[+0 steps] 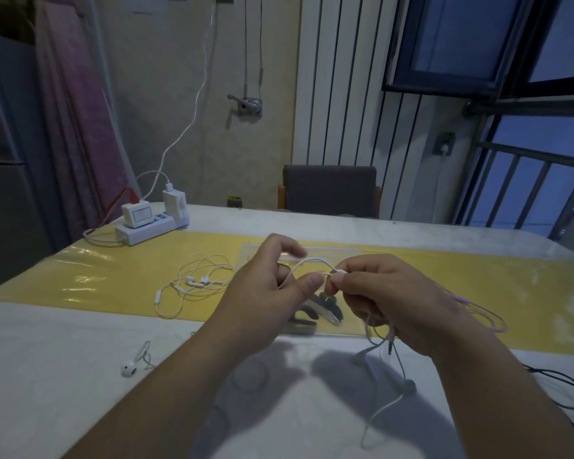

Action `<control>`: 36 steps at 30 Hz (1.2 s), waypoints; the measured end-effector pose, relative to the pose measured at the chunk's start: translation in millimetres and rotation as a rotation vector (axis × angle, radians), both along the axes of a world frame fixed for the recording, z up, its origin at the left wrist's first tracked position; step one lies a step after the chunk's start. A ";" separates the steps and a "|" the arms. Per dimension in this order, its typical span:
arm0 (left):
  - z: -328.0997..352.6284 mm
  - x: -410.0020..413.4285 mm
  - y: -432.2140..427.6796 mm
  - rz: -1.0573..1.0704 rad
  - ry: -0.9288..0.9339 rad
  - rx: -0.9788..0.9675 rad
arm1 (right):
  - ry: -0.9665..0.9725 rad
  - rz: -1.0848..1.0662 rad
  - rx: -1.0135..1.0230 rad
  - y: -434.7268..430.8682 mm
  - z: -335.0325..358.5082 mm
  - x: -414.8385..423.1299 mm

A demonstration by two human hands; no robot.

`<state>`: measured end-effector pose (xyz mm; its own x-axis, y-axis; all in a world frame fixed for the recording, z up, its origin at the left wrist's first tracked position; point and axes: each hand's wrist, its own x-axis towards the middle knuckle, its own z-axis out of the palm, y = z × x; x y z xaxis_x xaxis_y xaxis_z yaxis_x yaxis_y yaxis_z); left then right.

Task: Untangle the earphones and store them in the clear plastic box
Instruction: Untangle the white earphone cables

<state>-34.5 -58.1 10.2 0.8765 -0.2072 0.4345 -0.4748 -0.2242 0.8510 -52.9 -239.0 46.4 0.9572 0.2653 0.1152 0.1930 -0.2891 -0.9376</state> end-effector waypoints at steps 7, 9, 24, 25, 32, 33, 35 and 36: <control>0.4 2.5 4.6 0.183 -0.160 -0.149 | -0.040 0.066 0.092 -9.2 6.3 -1.6; 0.8 8.4 11.1 0.278 -0.154 -0.317 | -0.067 0.080 0.156 -15.6 7.5 -1.0; 1.3 17.5 25.4 0.606 -0.145 -0.625 | -0.207 -0.175 -0.015 -27.7 3.5 12.2; 1.3 17.3 25.7 0.615 -0.142 -0.634 | -0.227 -0.213 -0.024 -27.6 2.5 12.3; 0.5 20.4 28.2 0.671 -0.131 -0.659 | 0.010 -0.080 0.225 -26.3 6.0 5.3; 0.4 20.8 28.0 0.670 -0.126 -0.665 | 0.078 -0.036 0.259 -26.2 6.8 3.9; -0.2 21.6 28.1 0.664 -0.116 -0.672 | 0.145 0.046 0.284 -26.8 7.8 2.3; -0.6 22.3 28.7 0.661 -0.115 -0.675 | 0.165 0.068 0.290 -27.7 7.1 3.0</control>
<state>-12.2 -29.4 9.6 0.6712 0.6414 0.3717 -0.5166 0.0451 0.8550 -49.9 -266.7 53.5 0.9505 0.3082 0.0402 0.0413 0.0029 -0.9991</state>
